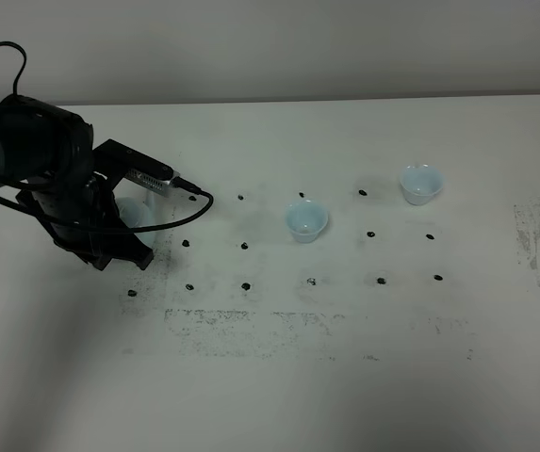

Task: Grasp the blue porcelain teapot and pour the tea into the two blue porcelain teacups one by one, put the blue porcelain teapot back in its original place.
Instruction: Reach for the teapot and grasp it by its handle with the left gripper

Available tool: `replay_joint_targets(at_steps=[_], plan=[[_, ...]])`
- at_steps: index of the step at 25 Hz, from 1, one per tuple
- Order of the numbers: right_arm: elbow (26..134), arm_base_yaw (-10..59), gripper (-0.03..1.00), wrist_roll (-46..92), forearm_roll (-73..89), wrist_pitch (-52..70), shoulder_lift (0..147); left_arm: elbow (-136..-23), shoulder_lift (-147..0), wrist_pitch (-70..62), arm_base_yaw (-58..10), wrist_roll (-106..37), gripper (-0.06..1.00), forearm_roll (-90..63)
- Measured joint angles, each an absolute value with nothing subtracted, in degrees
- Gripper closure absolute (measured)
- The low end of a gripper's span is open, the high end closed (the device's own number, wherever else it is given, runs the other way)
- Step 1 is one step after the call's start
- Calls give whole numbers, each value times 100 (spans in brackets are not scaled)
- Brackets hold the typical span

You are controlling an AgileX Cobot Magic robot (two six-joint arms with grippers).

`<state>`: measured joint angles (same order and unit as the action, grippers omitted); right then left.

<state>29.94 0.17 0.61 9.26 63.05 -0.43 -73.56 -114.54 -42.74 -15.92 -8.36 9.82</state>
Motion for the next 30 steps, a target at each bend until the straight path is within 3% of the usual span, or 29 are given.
replay_joint_targets(at_steps=[30], plan=[[2994, 17, 48, 56, 926, 6305, -43, -7356, -11181, -4484, -1592, -968, 86, 1019]])
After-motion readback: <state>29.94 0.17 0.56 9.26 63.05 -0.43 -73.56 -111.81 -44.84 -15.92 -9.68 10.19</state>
